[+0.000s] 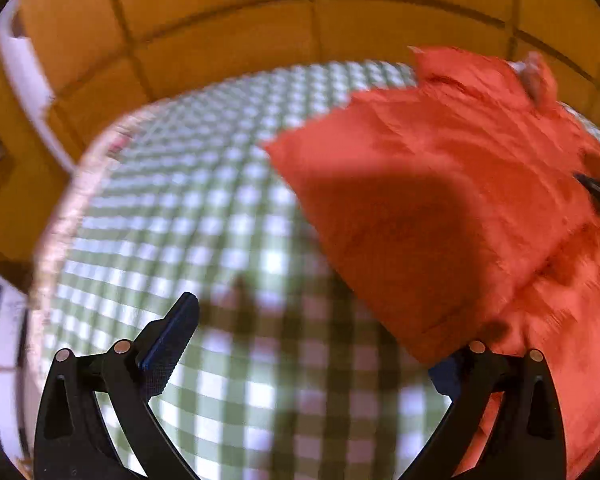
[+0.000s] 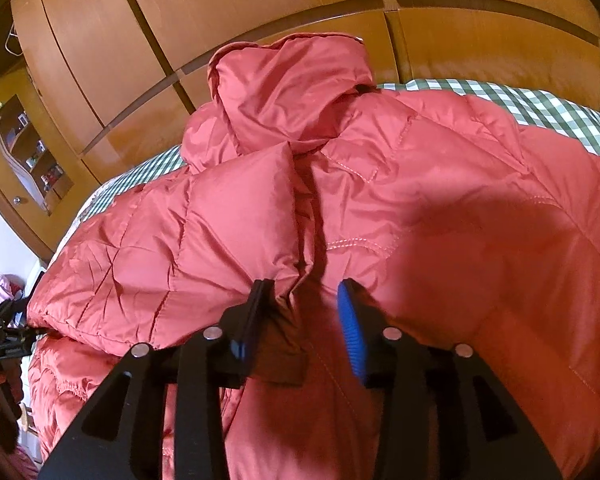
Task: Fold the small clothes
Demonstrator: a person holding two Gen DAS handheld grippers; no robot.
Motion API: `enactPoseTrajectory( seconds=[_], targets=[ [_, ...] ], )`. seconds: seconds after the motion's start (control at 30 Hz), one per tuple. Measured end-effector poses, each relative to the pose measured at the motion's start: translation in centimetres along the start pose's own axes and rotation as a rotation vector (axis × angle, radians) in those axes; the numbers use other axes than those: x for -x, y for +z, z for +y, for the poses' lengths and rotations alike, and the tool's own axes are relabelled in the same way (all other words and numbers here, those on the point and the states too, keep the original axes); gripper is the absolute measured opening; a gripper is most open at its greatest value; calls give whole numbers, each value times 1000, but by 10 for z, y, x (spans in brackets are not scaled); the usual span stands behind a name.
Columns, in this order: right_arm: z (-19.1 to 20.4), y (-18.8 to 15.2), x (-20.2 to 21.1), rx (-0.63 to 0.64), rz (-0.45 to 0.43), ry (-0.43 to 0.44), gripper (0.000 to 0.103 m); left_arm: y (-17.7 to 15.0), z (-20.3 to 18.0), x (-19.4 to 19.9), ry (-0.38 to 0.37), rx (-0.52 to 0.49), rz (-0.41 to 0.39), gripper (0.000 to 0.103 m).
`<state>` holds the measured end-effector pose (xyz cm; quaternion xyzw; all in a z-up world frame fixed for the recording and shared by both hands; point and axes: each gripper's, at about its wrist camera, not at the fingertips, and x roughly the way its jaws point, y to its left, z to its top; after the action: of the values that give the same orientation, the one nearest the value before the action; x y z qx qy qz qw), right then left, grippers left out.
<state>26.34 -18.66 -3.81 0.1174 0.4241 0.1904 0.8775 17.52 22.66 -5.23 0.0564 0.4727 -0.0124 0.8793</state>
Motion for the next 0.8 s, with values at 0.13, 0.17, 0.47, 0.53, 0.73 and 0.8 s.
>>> enactPoseTrajectory(
  seconds=[0.13,0.17,0.47,0.53,0.73,0.8],
  targets=[
    [0,0,0,3,0,-2,39,-20,-4,17,-104,-10,0,99],
    [1,-1,-1,3,1,-2,40,-25,-7,21,-113,-10,4,99],
    [6,-2,0,23,3,-20,43,-35,21,81,-263,561,-327,99],
    [7,-3,1,24,-2,-27,44,-20,2,74,-302,656,-360,99],
    [4,-8,11,3,-37,-23,61,29,-97,17,-183,574,-333,99],
    [1,-12,16,-8,-41,-19,65,36,-118,-5,-58,464,-320,99]
  ],
)
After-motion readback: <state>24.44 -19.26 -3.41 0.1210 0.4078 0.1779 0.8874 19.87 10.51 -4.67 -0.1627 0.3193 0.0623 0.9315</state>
